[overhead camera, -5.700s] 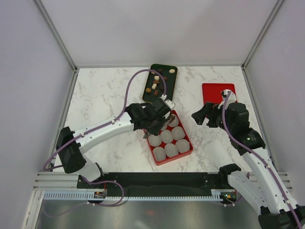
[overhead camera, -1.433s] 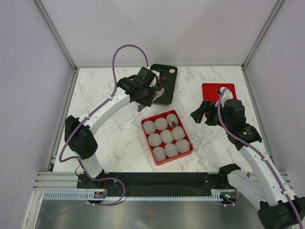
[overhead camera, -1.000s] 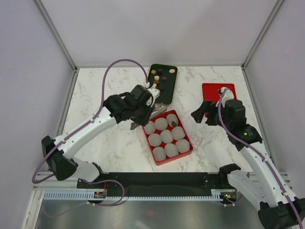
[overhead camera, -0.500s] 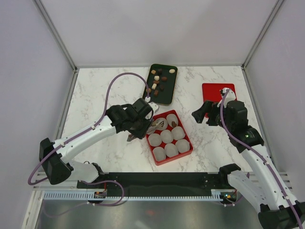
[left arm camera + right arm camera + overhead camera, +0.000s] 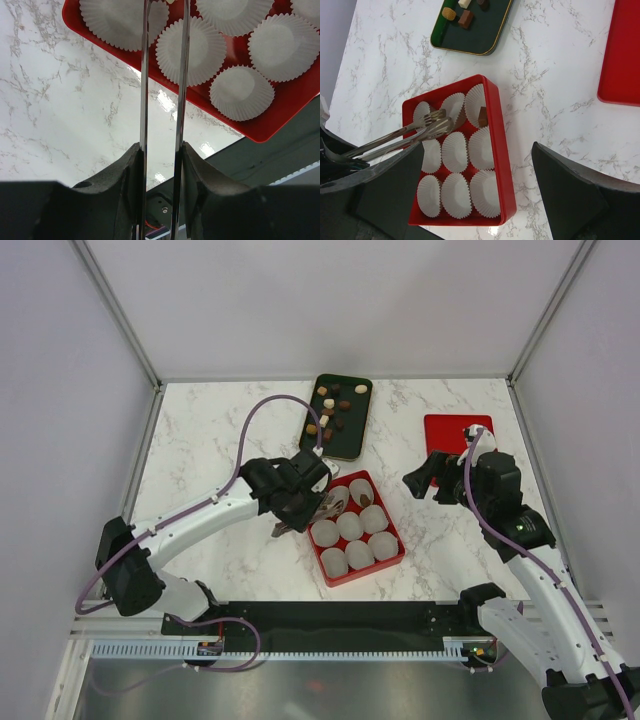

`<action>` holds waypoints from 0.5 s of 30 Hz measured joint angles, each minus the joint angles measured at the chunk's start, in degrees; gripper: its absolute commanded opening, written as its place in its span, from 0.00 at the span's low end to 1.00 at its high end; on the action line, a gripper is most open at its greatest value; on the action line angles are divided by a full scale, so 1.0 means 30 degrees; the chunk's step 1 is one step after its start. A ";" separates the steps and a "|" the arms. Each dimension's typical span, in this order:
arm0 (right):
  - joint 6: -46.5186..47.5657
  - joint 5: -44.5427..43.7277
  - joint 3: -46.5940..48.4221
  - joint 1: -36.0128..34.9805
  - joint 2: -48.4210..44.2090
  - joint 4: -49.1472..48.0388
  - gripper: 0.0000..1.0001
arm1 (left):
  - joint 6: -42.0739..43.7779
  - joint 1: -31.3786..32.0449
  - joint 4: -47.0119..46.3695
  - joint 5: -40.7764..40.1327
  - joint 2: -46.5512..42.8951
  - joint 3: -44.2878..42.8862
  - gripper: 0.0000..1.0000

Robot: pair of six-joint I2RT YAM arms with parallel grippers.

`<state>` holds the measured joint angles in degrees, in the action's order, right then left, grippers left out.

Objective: Pack the chocolate

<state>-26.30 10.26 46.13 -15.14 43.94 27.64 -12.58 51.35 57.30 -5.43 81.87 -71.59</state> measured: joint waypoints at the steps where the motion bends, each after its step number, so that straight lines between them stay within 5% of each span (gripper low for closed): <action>1: 0.0000 0.0000 0.0000 0.0000 0.0000 0.0007 0.98 | 0.0000 0.0000 -0.0015 0.0000 0.0087 0.0000 0.36; 15: 0.0015 -0.0022 -0.0007 0.0000 0.0102 0.0007 0.98 | 0.0000 0.0000 -0.0036 0.0000 0.0372 -0.0605 0.36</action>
<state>-26.26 10.20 46.11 -15.14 44.25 27.66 -12.58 51.35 57.19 -5.43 82.98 -73.41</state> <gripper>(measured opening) 0.976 0.414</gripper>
